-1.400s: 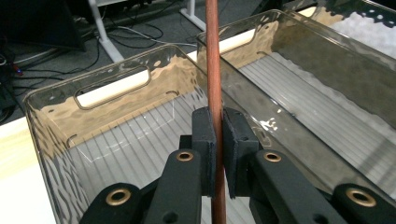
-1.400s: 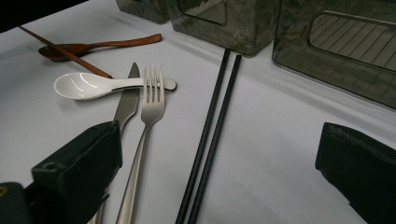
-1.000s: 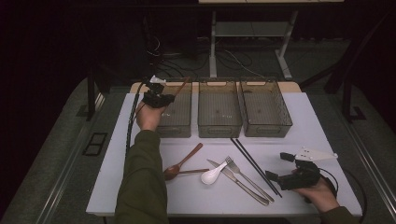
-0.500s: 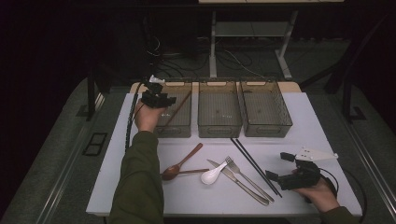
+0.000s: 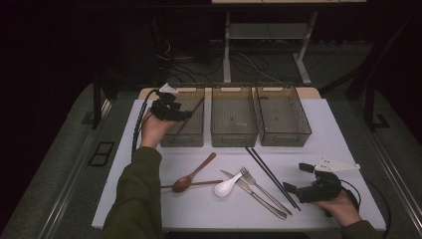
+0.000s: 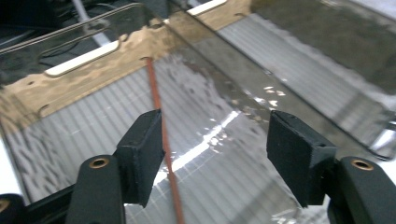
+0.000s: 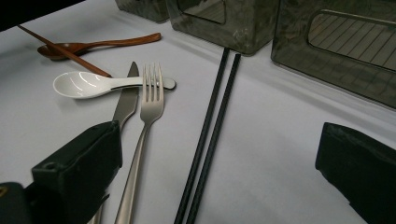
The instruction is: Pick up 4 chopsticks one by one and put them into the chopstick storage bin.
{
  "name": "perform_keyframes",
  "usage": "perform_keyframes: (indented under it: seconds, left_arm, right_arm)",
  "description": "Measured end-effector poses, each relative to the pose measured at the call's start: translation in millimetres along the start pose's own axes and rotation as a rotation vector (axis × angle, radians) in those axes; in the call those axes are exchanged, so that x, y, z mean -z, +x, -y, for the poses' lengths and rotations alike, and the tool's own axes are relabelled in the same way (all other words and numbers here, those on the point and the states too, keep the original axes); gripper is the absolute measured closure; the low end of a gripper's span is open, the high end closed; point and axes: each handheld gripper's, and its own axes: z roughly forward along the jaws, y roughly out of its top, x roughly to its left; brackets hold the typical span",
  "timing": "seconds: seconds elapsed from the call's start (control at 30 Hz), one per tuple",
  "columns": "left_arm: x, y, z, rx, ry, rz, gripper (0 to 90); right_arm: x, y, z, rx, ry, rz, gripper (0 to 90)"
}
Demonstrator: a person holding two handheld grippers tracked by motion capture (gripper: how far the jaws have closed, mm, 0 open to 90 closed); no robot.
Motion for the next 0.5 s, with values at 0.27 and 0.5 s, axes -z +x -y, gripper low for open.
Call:
perform_keyframes:
  seconds: [0.27, 0.5]
  left_arm:
    - [13.1, -15.8, 1.8, -0.052, 0.007, 0.063, 26.8]
    - [22.9, -31.7, 10.0, -0.092, 0.011, 0.101, 21.1]
  right_arm:
    - [0.3, -0.5, 0.4, -0.002, 0.004, 0.0, 0.8]
    - [0.1, -0.6, 0.9, 0.002, 0.004, 0.004, 0.8]
